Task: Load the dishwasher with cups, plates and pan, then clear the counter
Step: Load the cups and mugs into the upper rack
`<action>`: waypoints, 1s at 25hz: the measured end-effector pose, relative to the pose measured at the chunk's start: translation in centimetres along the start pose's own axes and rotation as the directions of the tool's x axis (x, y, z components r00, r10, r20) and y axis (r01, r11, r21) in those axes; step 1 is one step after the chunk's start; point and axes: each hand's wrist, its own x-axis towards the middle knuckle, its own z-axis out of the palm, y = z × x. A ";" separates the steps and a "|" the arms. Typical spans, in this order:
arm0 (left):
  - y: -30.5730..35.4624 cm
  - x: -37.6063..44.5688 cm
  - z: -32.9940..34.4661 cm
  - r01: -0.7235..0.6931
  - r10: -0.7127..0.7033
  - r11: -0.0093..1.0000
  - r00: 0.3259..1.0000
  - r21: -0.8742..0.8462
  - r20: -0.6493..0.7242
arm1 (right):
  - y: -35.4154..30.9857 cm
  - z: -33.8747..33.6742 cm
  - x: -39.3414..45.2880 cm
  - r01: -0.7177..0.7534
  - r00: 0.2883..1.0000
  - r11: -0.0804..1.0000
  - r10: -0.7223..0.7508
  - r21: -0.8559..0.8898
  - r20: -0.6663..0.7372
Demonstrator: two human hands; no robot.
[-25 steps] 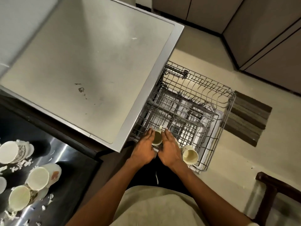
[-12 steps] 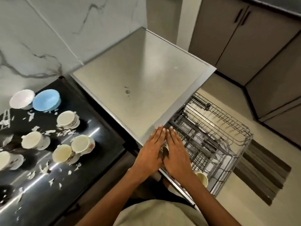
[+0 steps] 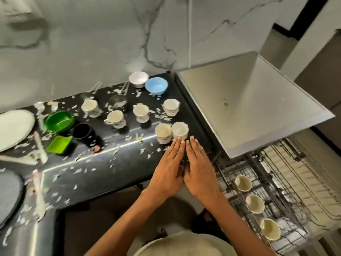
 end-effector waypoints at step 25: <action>-20.7 -7.7 -16.0 0.691 -0.764 0.641 0.534 -0.334 -0.362 | -23.3 17.9 18.4 0.458 0.739 0.852 -0.523 0.252 0.424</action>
